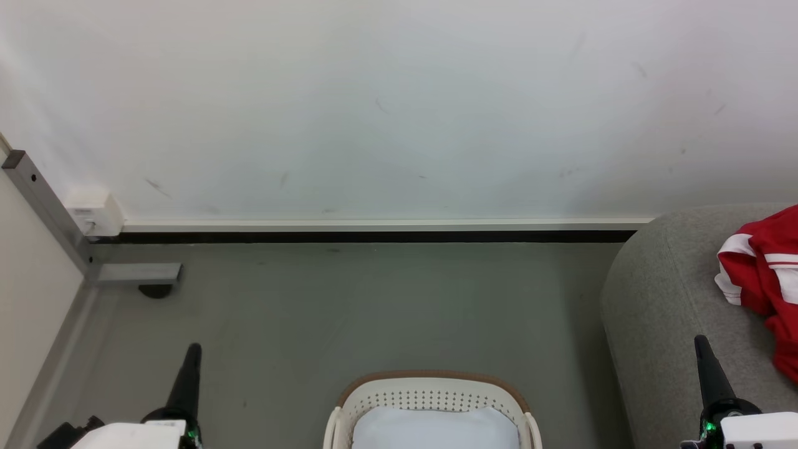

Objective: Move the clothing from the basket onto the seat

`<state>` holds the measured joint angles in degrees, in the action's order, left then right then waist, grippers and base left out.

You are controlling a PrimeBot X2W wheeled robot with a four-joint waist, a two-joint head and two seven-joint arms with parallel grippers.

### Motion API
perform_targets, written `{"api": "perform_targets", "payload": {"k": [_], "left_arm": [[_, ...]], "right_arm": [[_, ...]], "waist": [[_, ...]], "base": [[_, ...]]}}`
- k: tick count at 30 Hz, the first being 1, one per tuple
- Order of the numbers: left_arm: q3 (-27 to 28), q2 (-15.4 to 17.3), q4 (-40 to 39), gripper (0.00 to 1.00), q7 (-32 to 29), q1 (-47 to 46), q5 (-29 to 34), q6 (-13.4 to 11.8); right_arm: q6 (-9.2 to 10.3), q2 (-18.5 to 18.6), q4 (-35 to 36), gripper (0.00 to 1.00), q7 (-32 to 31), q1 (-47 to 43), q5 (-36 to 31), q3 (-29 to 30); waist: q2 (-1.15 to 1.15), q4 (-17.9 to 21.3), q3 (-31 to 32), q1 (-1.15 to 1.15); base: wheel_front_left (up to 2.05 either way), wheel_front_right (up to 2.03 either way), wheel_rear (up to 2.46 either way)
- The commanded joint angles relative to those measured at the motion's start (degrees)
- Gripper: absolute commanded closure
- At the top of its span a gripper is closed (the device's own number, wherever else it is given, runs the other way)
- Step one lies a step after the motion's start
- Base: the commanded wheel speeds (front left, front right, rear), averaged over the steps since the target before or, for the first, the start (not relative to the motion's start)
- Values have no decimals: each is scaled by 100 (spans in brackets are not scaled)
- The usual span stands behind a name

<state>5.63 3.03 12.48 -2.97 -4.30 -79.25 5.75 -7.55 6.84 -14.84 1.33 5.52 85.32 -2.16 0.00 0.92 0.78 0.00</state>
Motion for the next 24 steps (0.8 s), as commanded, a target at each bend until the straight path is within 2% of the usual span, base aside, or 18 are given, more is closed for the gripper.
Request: {"api": "perform_targets", "payload": {"k": [1,24], "left_arm": [[44,20,-44,100,-40,-93,-105,-5],[96,-2,-32,100,-297,-205,-1061,-7]], "right_arm": [[9,36,48,100,-25,87,103,28],[11,125,94,100,-191,130,1046,161]], "waist": [[0,-4,-3,0],[0,-68,-54,0]], "base": [[0,0,0],[0,0,0]]}}
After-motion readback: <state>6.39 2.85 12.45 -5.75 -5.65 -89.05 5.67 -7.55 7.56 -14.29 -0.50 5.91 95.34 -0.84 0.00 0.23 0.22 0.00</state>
